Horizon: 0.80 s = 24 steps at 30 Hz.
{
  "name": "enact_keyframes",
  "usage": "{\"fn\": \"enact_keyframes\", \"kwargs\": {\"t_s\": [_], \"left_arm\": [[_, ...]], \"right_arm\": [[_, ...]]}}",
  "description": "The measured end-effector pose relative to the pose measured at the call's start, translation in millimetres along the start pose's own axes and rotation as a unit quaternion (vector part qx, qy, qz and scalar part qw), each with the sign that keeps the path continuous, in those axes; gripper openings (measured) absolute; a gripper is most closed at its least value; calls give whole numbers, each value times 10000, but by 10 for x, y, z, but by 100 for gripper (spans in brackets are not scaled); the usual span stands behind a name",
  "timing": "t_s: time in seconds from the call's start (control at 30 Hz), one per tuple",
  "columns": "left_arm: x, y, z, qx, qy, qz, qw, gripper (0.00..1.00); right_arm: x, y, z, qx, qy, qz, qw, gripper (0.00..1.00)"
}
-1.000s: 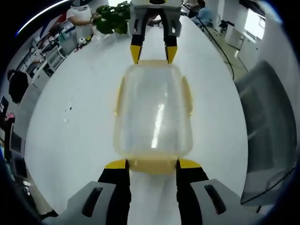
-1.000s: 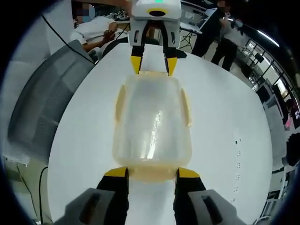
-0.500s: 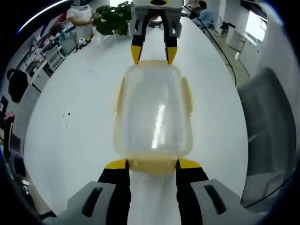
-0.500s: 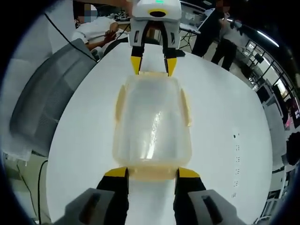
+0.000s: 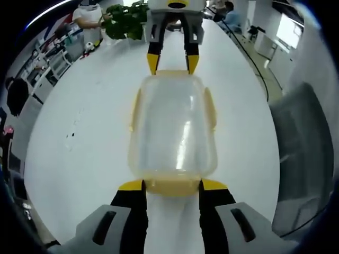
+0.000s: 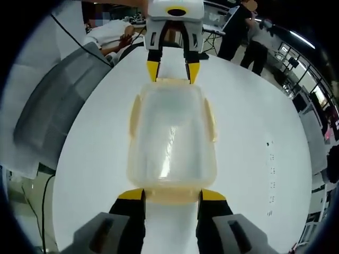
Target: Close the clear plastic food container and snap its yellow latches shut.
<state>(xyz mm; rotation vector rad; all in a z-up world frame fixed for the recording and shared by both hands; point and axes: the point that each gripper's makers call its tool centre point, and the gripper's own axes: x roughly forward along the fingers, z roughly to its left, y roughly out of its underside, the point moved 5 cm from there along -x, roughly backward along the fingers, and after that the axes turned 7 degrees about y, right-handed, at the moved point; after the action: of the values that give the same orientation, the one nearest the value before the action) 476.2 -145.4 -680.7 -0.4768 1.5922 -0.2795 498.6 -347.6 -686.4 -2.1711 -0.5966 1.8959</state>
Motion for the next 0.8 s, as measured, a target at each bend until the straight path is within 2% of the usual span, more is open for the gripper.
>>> {"fn": "enact_keyframes", "kwargs": {"t_s": [0.8], "left_arm": [[116,97,47,-49,124,76,9999,35]], "right_arm": [[130,19,-20,13,-122,-22,9999,35]]}}
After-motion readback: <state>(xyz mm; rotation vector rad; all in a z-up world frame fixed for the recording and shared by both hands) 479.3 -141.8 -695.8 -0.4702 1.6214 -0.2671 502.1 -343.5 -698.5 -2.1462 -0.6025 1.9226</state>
